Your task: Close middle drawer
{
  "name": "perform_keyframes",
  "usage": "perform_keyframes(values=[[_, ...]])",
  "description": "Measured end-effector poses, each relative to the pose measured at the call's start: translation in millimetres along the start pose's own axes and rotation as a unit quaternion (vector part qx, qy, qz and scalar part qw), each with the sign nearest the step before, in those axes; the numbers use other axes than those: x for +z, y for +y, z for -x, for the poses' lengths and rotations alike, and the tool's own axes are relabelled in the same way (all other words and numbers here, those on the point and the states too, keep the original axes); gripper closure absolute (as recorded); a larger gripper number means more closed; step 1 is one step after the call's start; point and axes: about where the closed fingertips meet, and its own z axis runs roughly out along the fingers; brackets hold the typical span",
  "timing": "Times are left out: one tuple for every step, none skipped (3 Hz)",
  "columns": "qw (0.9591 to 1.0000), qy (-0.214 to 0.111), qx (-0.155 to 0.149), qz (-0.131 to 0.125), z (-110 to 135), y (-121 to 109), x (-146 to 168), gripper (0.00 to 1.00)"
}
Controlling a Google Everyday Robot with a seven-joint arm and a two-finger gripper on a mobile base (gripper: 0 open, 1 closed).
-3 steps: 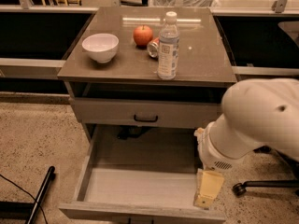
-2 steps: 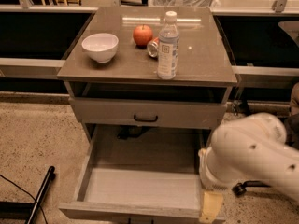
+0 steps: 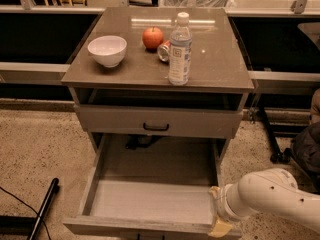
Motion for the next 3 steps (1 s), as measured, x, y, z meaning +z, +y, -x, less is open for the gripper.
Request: perform_keyframes(values=[[0.9995, -0.032, -0.003, -0.006, -4.7, -2.7, 22.3, 0.5], [0.9994, -0.033, -0.005, -0.004, -5.0, -0.9, 25.2, 0.73], [0.999, -0.041, -0.02, 0.0, -3.2, 9.7, 20.9, 0.96]])
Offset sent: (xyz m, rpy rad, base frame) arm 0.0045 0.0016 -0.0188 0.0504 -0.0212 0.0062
